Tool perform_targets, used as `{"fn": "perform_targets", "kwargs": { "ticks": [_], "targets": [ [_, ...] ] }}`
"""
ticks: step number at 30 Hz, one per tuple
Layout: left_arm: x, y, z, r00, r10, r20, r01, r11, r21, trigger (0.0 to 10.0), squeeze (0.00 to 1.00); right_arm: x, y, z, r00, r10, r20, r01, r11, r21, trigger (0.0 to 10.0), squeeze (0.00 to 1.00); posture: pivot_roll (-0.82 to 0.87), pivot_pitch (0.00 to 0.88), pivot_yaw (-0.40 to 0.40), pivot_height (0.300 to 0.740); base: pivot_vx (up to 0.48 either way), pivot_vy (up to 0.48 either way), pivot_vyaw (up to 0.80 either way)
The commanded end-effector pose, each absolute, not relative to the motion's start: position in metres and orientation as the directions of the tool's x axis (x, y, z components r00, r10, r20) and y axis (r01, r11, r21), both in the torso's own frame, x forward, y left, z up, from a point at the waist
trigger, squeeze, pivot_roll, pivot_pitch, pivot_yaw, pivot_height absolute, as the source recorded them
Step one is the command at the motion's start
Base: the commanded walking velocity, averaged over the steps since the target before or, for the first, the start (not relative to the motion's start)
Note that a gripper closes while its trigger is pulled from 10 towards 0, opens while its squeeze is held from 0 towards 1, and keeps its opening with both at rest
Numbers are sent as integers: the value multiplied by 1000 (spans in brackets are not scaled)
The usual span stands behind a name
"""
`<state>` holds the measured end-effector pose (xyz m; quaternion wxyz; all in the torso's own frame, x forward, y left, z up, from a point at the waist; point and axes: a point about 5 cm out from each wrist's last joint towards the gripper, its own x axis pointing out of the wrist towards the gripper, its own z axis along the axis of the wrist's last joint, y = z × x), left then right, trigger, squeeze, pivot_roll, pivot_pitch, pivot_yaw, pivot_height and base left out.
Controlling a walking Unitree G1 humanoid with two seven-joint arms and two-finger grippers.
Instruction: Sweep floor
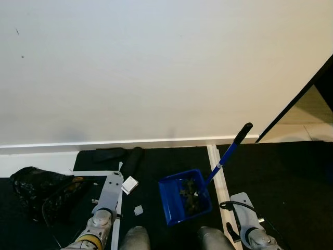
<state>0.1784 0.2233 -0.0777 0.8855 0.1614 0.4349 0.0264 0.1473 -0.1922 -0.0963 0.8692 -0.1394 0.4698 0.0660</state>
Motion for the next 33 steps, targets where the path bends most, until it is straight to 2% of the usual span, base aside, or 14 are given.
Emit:
{"fn": "perform_targets", "kwargs": {
  "ticks": [1,4,9,11,13,14,15,18,19,22,26,28,30,33],
  "targets": [
    [173,218,-82,594,185,-783,115,943,311,10000,0,143,-196,-97,538,-30,-842,-242,952,-189,10000,0,92,47,-50,740,0,0,0],
    [174,216,-82,602,158,-783,119,952,283,0,0,143,-199,-97,541,-32,-841,-244,950,-193,10000,0,93,45,-52,740,0,0,0],
    [174,217,-81,601,181,-778,108,947,303,6627,0,145,-201,-96,549,-31,-835,-243,950,-195,10000,0,86,35,-47,740,0,0,0],
    [174,218,-81,601,173,-780,116,947,299,0,0,147,-200,-95,553,-31,-833,-241,951,-195,10000,0,82,29,-42,740,0,0,0],
    [174,221,-81,596,188,-781,121,940,318,8588,0,149,-199,-94,561,-29,-828,-236,952,-194,10000,0,79,26,-38,740,0,0,0],
    [174,221,-81,596,188,-781,121,940,318,8588,0,149,-199,-94,561,-29,-828,-236,952,-194,10000,0,79,26,-38,740,0,0,0],
    [175,220,-81,598,165,-785,124,948,293,0,0,150,-197,-94,565,-27,-824,-235,953,-192,10000,0,74,18,-34,740,0,0,0],
    [176,220,-80,599,167,-783,126,946,298,0,0,151,-196,-94,566,-26,-824,-235,953,-191,10000,0,74,18,-34,740,0,0,0],
    [177,220,-80,601,158,-783,125,950,288,4588,0,151,-196,-94,567,-25,-823,-235,953,-191,10000,0,71,15,-31,740,0,0,0],
    [179,219,-79,605,159,-780,131,947,294,0,0,150,-195,-94,567,-25,-824,-235,953,-190,10000,0,69,10,-27,740,0,0,0],
    [180,218,-79,607,160,-778,129,946,296,4431,0,150,-195,-95,567,-25,-824,-234,953,-190,10000,0,68,10,-27,740,0,0,0],
    [181,217,-78,613,154,-775,135,946,294,0,0,149,-194,-95,566,-26,-824,-233,954,-191,10000,0,67,8,-24,740,0,0,0],
    [182,218,-78,614,171,-770,128,942,311,5686,0,149,-194,-95,566,-27,-824,-232,954,-191,10000,0,67,9,-24,740,0,0,0],
    [182,215,-78,619,140,-773,140,948,284,0,0,149,-194,-95,567,-25,-823,-232,954,-189,10000,0,67,10,-24,740,0,0,0]
  ]
}}
